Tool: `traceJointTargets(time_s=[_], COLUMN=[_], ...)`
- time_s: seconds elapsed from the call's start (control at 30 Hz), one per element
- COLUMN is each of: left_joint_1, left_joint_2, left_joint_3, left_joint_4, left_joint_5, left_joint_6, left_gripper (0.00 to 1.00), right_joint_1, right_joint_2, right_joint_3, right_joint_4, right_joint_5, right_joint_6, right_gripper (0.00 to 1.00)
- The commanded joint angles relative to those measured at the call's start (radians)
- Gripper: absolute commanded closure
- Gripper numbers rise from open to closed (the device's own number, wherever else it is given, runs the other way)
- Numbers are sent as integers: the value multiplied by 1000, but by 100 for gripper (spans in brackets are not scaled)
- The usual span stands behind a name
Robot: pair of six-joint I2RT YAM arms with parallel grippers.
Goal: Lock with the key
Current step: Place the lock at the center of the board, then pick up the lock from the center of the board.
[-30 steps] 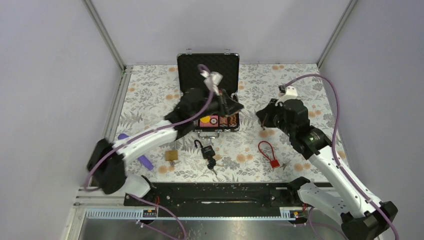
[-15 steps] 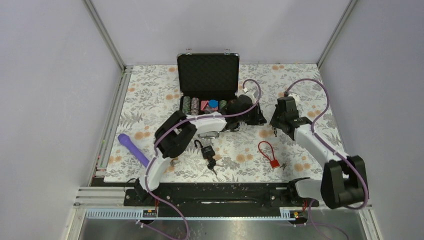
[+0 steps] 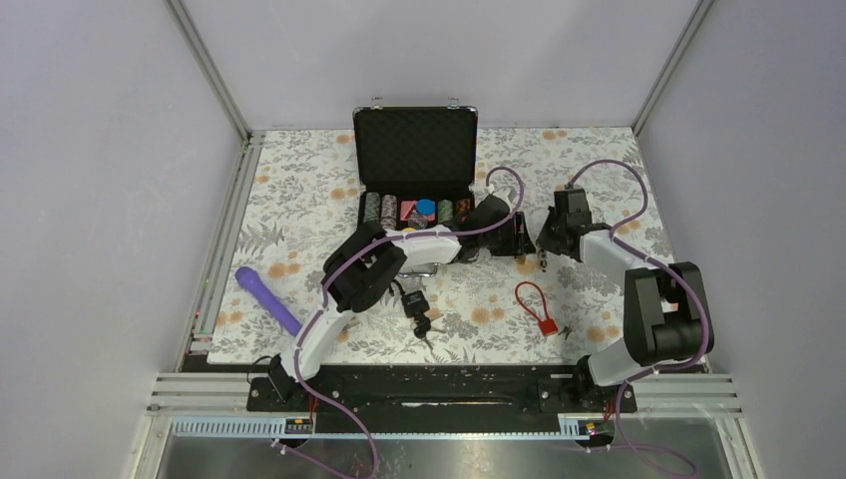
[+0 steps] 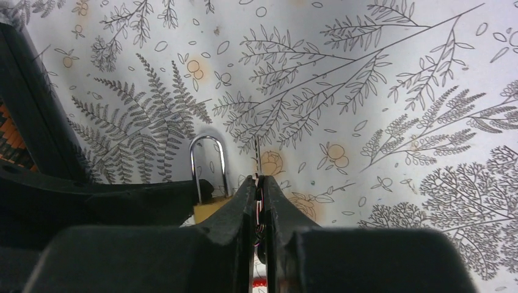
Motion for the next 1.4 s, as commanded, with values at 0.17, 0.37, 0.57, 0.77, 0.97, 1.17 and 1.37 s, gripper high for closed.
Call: traceJointTargets(time_s=[0.17,0.37,0.57,0.77,0.97,1.17,1.37], left_joint_1=[-5,0,-1,-1,1,5,6], left_joint_2=[-97,-241,-414,-684,-948,-1230,-1454], left_joint_3=[-2,-136,-258,-488,-684,-824,-856], left_joint_4=[-55,-99,-136,-193,-325,-426,-566], left_joint_5=[-156,-308,-398,-482,-659,-785,-862], left_joint_6=[48,77,124,179,162,136,139], left_gripper=[38,41,43,38,10,1,1], right_joint_1=[-18,-26,-26,11,232,550,808], right_joint_2=[33,9,-77,-217,-327,-271,-31], right_joint_3=[72,79,55,1,-48,1,188], right_joint_4=[-18,-70,-103,-139,-141,-146,-215], right_joint_5=[-78,-142,-147,-224,-144,89,266], right_joint_6=[56,127,145,124,122,170,176], right_gripper=[72,47,40,39,26,3,2])
